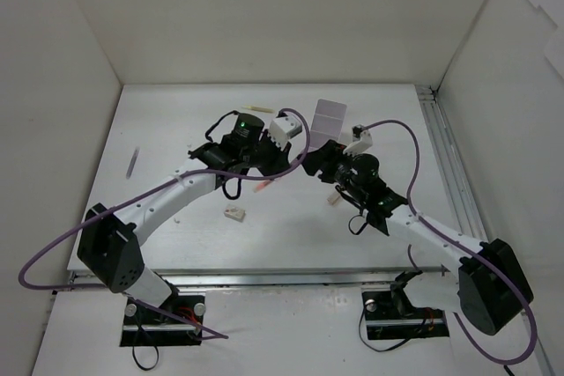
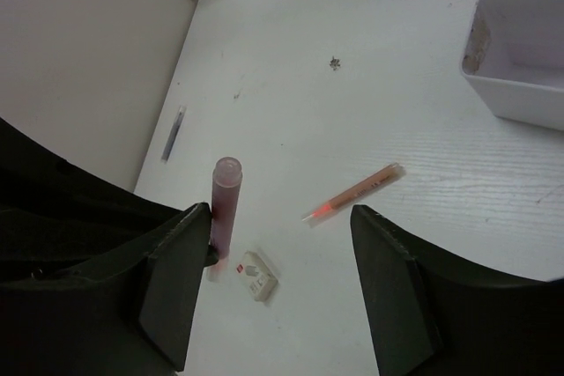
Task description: Sort the stationery into containers
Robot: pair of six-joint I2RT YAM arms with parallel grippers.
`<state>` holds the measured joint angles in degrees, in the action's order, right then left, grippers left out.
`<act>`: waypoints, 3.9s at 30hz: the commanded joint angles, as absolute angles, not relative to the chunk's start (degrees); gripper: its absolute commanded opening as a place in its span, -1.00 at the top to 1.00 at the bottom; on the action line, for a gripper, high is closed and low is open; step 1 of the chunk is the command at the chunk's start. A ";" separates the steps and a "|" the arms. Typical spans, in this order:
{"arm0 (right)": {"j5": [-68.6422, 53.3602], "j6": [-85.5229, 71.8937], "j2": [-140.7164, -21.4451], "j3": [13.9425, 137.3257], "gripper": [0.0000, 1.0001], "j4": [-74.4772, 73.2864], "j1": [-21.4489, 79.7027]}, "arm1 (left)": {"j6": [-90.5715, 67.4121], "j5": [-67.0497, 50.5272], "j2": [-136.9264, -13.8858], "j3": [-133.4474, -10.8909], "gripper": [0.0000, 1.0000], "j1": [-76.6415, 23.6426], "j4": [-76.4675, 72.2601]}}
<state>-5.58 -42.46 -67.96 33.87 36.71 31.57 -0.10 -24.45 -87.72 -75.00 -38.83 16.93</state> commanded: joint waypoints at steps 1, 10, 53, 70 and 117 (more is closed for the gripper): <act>-2.64 -44.38 -68.38 36.83 -0.20 42.80 32.17 | -1.76 -23.29 -84.11 -77.61 1.00 -39.81 12.75; -1.68 -42.98 -71.45 40.17 -0.11 43.68 33.75 | -2.64 -20.92 -83.94 -78.57 1.00 -41.66 13.27; -13.45 -3.34 -86.28 59.67 -0.96 -28.91 14.06 | -11.96 -18.02 -66.01 -57.66 -0.99 -22.59 14.50; -5.46 -7.29 -99.58 61.53 -0.58 -29.09 21.88 | -11.07 -15.47 -65.04 -55.72 -0.99 -19.60 15.38; 29.72 0.27 -107.92 73.39 1.00 63.01 21.89 | -21.10 -6.50 -61.43 -53.35 -0.99 4.04 22.24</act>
<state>27.75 -0.78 -107.85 69.41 49.06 22.70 -20.32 -5.26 -61.45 -51.64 2.76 24.53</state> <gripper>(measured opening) 0.108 0.996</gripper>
